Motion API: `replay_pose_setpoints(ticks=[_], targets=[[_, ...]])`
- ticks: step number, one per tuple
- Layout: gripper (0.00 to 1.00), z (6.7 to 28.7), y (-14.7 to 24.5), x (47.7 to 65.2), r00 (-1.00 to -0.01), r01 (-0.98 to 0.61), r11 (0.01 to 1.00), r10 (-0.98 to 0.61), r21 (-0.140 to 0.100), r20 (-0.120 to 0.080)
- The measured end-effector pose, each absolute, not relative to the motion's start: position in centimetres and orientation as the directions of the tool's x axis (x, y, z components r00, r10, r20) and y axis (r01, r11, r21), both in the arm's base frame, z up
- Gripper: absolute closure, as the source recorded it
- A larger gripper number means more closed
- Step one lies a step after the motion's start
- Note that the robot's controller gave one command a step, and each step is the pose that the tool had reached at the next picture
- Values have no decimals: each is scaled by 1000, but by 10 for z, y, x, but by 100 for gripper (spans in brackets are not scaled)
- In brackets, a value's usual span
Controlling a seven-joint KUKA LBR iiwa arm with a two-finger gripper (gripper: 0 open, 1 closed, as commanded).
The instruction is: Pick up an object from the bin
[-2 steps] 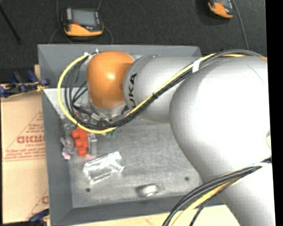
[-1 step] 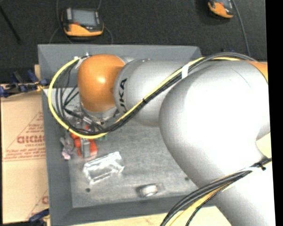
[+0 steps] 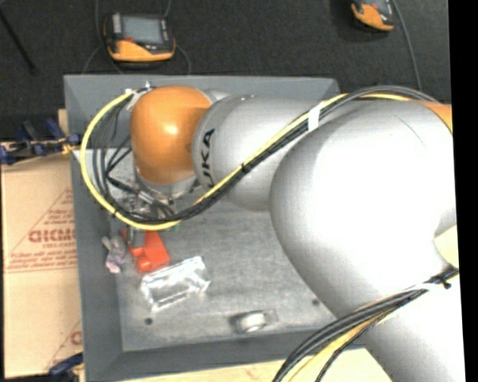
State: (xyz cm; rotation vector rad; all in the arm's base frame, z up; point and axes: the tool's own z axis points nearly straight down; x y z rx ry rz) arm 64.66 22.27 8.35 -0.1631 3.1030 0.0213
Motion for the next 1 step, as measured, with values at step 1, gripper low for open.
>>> replay_pose_setpoints(ticks=[1], targets=[[100, 228, 217, 593, -991, -130, 991, -130, 2, -12]])
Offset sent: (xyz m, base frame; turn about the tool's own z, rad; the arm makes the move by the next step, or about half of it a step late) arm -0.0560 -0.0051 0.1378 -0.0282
